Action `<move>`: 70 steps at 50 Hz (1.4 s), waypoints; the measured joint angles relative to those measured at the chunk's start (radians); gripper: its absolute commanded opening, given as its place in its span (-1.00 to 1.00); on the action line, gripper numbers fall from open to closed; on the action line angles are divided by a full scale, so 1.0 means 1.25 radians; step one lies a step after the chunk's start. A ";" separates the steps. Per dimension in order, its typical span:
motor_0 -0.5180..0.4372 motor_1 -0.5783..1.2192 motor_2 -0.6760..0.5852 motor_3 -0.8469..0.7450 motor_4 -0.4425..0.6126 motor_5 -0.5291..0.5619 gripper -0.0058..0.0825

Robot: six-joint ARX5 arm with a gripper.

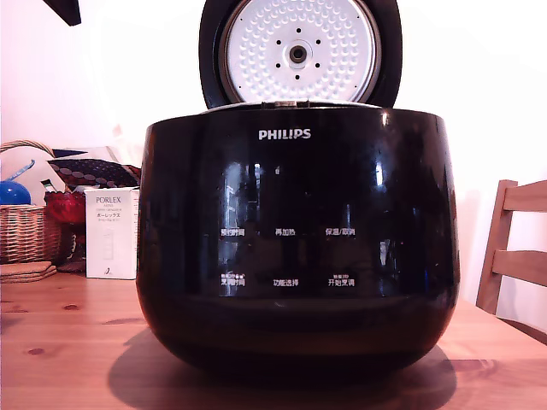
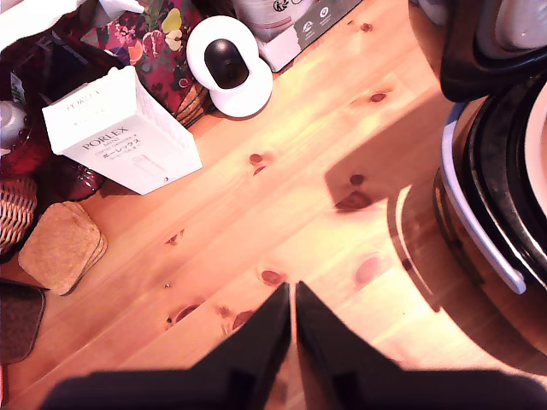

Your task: Close the rice cooker by pressing the lid down with medium force

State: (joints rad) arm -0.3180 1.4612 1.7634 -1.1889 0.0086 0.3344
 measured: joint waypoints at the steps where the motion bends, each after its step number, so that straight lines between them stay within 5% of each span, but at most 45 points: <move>1: 0.000 0.000 0.000 0.001 0.000 0.000 -0.92; 22: 0.000 -0.001 0.000 0.139 0.000 0.020 -0.92; 42: 0.000 -0.008 0.055 0.299 0.005 0.204 -0.92; 70: 0.000 -0.004 0.104 0.420 0.175 0.262 -0.92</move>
State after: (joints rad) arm -0.3180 1.4563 1.8931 -0.6643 0.2268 0.6617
